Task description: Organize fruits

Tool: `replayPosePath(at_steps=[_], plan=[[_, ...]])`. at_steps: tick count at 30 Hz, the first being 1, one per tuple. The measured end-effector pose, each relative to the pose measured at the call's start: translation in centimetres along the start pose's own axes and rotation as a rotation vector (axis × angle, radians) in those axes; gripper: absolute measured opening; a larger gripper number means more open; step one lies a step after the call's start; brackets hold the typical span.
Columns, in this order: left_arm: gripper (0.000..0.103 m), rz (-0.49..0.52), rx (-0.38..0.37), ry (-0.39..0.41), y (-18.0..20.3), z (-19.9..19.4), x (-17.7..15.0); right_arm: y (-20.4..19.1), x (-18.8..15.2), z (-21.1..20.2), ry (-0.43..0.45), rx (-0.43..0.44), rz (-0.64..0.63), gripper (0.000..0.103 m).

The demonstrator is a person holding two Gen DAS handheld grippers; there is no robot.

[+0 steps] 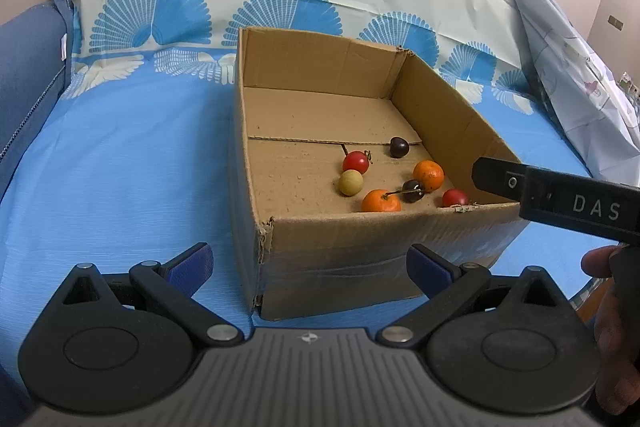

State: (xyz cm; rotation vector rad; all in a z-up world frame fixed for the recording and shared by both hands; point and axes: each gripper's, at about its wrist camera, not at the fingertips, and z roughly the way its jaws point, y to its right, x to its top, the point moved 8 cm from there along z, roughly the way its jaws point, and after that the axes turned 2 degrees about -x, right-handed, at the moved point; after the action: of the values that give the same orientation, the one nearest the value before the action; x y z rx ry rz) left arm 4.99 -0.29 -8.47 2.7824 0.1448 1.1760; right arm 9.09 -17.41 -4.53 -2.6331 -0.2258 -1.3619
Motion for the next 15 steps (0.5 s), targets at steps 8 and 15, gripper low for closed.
replayPosePath(at_steps=[8, 15], plan=[[0.103, 0.000, -0.007, 0.001, 0.16, -0.01, 0.00, -0.08, -0.02, 0.03, 0.002, 0.002, -0.010, 0.102], [0.103, 0.001, -0.009, 0.001, 0.26, 0.03, 0.02, -0.12, -0.02, -0.02, 0.002, 0.002, -0.010, 0.102]])
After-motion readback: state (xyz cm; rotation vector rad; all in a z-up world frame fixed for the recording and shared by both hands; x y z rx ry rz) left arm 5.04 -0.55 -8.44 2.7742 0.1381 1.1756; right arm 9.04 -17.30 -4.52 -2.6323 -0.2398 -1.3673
